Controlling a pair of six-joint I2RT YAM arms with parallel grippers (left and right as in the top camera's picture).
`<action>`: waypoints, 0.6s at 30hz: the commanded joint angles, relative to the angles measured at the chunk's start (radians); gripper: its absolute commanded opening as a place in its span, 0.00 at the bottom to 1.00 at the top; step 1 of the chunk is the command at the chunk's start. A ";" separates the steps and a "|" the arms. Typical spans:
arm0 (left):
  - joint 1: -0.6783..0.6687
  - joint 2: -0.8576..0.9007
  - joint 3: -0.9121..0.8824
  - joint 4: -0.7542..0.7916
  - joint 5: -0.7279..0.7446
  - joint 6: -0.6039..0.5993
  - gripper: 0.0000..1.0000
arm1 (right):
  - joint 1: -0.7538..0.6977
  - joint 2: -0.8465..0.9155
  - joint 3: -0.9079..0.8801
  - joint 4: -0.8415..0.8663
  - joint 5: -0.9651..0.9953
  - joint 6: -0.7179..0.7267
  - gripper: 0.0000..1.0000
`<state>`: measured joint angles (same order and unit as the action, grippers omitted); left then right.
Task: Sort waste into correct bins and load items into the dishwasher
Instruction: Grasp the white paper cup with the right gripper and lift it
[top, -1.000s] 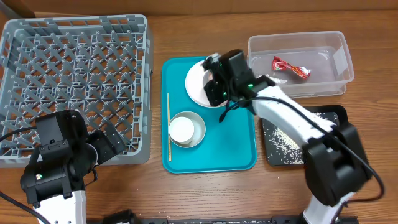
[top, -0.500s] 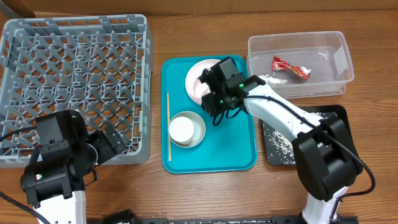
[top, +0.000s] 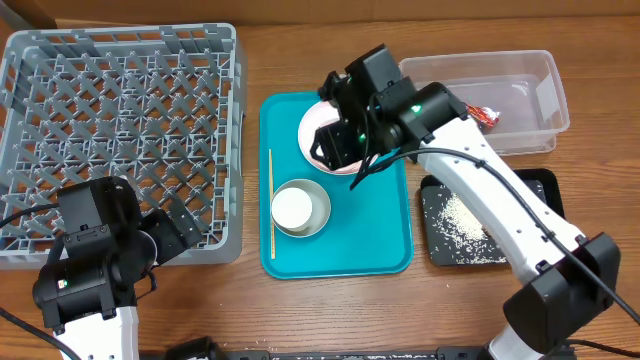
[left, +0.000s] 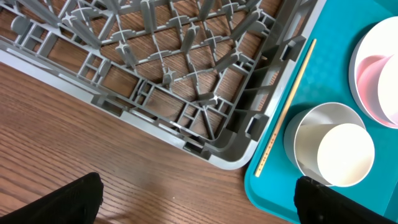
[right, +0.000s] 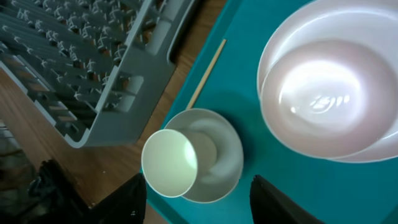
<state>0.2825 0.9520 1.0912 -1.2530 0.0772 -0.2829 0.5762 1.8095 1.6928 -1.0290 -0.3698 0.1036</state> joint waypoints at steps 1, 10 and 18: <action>0.005 -0.003 0.016 0.000 -0.009 -0.009 1.00 | 0.048 0.017 -0.061 0.007 0.012 0.087 0.53; 0.005 -0.003 0.016 0.000 -0.009 -0.009 1.00 | 0.124 0.054 -0.200 0.111 0.047 0.175 0.45; 0.005 -0.003 0.016 0.000 -0.009 -0.009 1.00 | 0.134 0.054 -0.300 0.196 0.066 0.246 0.37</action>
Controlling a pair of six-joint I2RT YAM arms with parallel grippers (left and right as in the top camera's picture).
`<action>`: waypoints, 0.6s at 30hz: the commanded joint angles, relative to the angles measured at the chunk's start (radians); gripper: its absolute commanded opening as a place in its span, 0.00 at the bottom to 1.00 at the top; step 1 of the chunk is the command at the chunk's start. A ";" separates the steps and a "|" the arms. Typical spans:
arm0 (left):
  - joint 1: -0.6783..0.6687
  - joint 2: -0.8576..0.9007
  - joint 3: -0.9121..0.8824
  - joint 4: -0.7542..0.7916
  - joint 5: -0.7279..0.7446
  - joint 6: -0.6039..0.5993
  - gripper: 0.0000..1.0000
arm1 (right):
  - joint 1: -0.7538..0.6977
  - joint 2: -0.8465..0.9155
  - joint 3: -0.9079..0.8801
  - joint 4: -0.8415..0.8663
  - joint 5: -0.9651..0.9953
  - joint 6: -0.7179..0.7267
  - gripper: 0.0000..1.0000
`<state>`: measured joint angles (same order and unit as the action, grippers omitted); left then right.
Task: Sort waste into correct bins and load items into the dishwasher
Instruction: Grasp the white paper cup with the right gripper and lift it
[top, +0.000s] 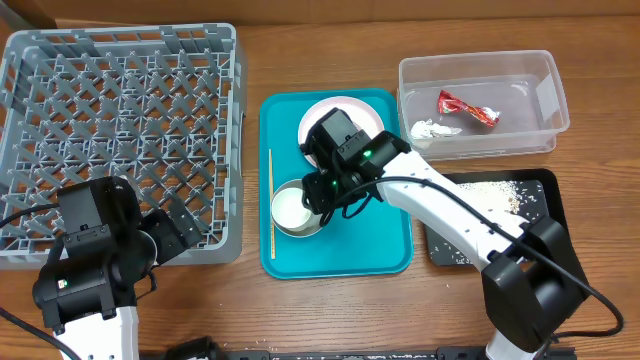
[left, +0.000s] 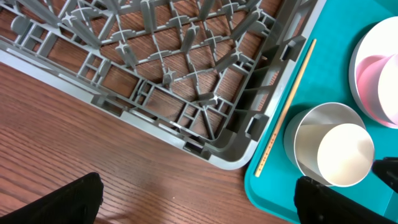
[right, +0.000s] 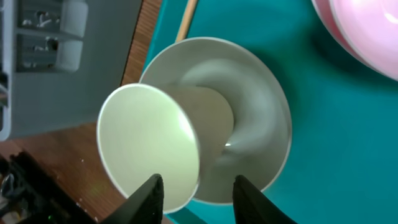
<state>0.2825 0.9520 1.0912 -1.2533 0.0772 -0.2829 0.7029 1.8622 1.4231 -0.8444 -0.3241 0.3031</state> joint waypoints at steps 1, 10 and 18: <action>0.005 -0.003 0.016 0.000 -0.009 -0.009 1.00 | 0.007 0.002 -0.043 0.023 0.018 0.047 0.37; 0.005 -0.003 0.016 0.000 -0.007 -0.009 1.00 | 0.008 0.002 -0.076 0.040 0.016 0.047 0.27; 0.005 -0.003 0.016 -0.004 -0.007 -0.009 1.00 | 0.009 0.002 -0.076 0.043 0.017 0.050 0.12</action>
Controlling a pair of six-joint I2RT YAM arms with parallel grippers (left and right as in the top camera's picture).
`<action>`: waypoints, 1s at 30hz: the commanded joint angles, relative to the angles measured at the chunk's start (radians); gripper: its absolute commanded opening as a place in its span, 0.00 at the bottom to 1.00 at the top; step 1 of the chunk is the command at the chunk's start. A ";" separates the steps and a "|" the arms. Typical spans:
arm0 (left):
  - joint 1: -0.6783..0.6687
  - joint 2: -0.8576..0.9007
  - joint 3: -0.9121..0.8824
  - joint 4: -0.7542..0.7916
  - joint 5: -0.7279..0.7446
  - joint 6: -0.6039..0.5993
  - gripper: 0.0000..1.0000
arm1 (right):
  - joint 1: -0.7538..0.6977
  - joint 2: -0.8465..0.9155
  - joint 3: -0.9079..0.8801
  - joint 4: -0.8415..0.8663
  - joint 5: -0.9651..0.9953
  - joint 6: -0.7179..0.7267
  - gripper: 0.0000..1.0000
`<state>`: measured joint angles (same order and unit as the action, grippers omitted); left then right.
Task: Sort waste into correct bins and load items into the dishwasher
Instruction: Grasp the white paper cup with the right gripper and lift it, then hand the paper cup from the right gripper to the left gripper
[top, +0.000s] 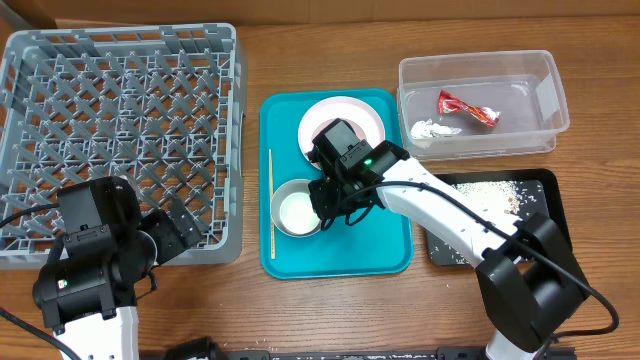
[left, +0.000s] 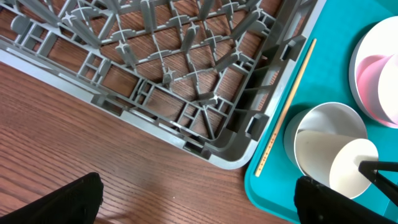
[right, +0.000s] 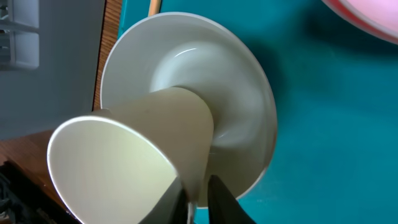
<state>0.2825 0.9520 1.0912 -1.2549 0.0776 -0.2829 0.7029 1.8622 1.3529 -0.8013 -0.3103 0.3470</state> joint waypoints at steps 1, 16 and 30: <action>0.005 -0.003 0.016 -0.003 -0.007 -0.009 1.00 | 0.009 0.002 -0.006 0.000 0.003 0.006 0.11; 0.005 -0.003 0.016 0.015 0.039 -0.009 1.00 | -0.049 -0.063 0.172 -0.141 0.023 0.020 0.04; -0.123 0.053 0.016 0.266 0.499 0.078 0.98 | -0.477 -0.239 0.218 -0.245 -0.565 -0.103 0.04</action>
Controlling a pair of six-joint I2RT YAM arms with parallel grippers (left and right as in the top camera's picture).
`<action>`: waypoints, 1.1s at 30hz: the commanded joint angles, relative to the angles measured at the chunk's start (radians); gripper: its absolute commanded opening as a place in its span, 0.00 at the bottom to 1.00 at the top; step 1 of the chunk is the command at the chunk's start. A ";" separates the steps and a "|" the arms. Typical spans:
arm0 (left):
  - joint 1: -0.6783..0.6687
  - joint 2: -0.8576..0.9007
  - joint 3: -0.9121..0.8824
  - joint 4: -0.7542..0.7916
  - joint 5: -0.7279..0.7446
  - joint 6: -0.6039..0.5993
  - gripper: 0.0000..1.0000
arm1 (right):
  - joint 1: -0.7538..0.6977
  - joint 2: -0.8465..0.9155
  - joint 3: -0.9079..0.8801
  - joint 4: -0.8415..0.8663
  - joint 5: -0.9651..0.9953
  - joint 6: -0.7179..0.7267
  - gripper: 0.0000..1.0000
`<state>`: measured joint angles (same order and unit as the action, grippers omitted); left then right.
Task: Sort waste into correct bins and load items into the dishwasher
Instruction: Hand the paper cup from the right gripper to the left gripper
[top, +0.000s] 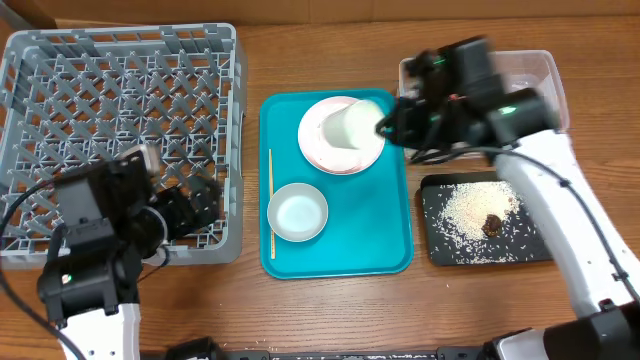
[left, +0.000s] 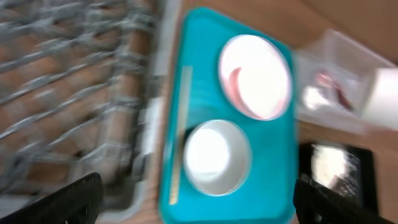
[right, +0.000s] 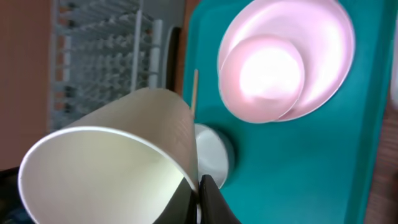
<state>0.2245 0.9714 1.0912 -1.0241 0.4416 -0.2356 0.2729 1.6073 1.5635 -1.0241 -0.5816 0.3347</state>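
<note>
My right gripper (top: 388, 126) is shut on the wall of a white paper cup (top: 350, 125), held tilted in the air over the pink plate (top: 340, 158). In the right wrist view the fingers (right: 205, 193) pinch the cup (right: 112, 155) at its rim, one inside and one outside. A white bowl (top: 298, 212) sits empty on the teal tray (top: 370, 235), with a wooden chopstick (top: 270, 205) to its left. My left gripper (top: 190, 208) hangs open over the front right corner of the grey dish rack (top: 120, 35). The left wrist view is blurred.
A clear bin (top: 535, 75) stands at the back right, partly behind my right arm. A black tray (top: 470, 215) with scattered rice and a brown lump lies at the front right. A smaller pink bowl (right: 267, 68) rests on the pink plate.
The right gripper, then shut on the cup inside the white bowl, now holds the cup up over the pink plate. The left arm has moved, and its camera now looks down on the tray.
My right gripper was open above the pink plate, then open over the cup lying in the white bowl, then shut on the cup's wall. Now the cup is out of the bowl and in the air. The left arm stayed still until its latest shift.
</note>
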 joint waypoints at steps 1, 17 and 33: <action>-0.097 0.050 0.016 0.056 0.139 0.030 0.98 | -0.062 0.019 0.008 -0.036 -0.355 -0.123 0.04; -0.448 0.238 0.017 0.534 0.396 0.010 0.98 | -0.032 0.023 0.008 -0.144 -0.557 -0.213 0.04; -0.447 0.238 0.017 0.481 0.404 0.031 0.89 | -0.153 0.023 0.008 -0.108 -0.553 -0.208 0.04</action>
<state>-0.2153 1.2091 1.0920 -0.5529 0.7834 -0.2287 0.1406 1.6318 1.5635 -1.1370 -1.1107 0.1371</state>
